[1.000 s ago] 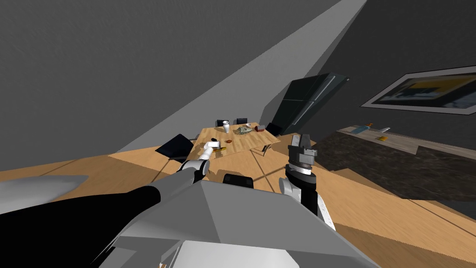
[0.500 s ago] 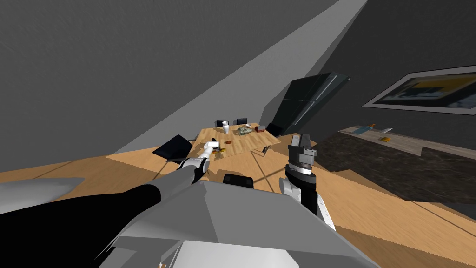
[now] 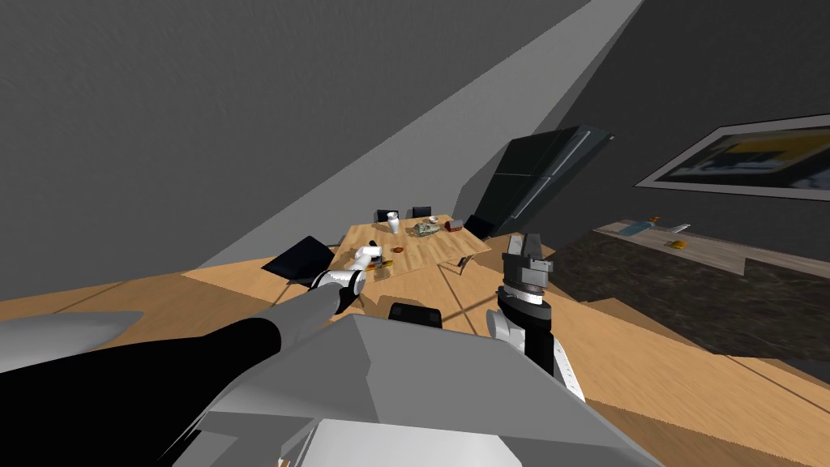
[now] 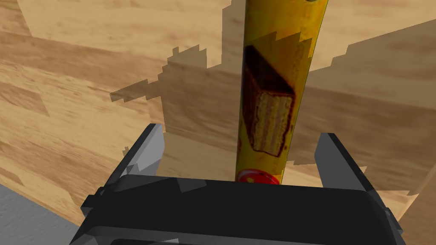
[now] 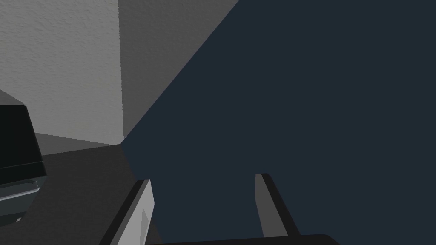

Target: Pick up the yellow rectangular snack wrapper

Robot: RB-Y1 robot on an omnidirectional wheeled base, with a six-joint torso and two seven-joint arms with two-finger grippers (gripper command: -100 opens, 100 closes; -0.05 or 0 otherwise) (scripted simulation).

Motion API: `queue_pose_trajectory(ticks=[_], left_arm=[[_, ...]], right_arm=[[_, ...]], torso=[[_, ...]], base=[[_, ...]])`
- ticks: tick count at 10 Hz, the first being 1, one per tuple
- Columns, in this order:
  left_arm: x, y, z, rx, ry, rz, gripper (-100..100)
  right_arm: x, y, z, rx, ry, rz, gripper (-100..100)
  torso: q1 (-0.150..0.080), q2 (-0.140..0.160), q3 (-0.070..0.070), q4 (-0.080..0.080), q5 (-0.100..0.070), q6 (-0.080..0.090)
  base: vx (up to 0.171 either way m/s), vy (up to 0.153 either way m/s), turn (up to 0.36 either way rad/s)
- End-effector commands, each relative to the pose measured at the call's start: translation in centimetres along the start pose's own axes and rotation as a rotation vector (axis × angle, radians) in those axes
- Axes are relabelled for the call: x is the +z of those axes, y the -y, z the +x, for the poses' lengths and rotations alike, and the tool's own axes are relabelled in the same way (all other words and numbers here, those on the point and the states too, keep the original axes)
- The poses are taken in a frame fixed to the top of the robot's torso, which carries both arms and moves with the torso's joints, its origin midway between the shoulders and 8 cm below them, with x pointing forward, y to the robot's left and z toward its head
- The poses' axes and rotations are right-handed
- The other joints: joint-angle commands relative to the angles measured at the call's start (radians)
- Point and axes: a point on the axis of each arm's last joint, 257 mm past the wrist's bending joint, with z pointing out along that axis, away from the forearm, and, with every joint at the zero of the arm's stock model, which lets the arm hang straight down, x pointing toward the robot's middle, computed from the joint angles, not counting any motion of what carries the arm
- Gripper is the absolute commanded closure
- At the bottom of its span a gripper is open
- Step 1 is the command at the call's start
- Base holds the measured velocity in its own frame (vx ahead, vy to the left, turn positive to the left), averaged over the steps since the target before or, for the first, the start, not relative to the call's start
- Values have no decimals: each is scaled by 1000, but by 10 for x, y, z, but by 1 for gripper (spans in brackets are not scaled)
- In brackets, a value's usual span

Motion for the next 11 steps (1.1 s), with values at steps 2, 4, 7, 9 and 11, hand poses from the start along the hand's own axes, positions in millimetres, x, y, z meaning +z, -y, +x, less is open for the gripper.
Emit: queue_pose_trajectory(ticks=[2,4,7,9,11], left_arm=[[3,-25,-13,-9,33,-92,-100],[2,-32,-18,-12,47,-125,-100],[2,-50,-27,-18,75,-193,-100],[1,-62,-34,-22,93,-236,-100],[1,-59,-33,-21,90,-227,0]], right_arm=[[0,0,0,0,0,0,0],[0,0,0,0,0,0,0],[0,0,0,0,0,0,0],[0,0,0,0,0,0,0],[0,0,0,0,0,0,0]], torso=[[0,0,0,0,0,0],[0,1,1,0,0,0],[1,2,1,0,0,0],[0,1,0,0,0,0],[0,2,1,0,0,0]], base=[[67,6,5],[40,10,8],[49,13,8],[65,6,13],[13,3,1]])
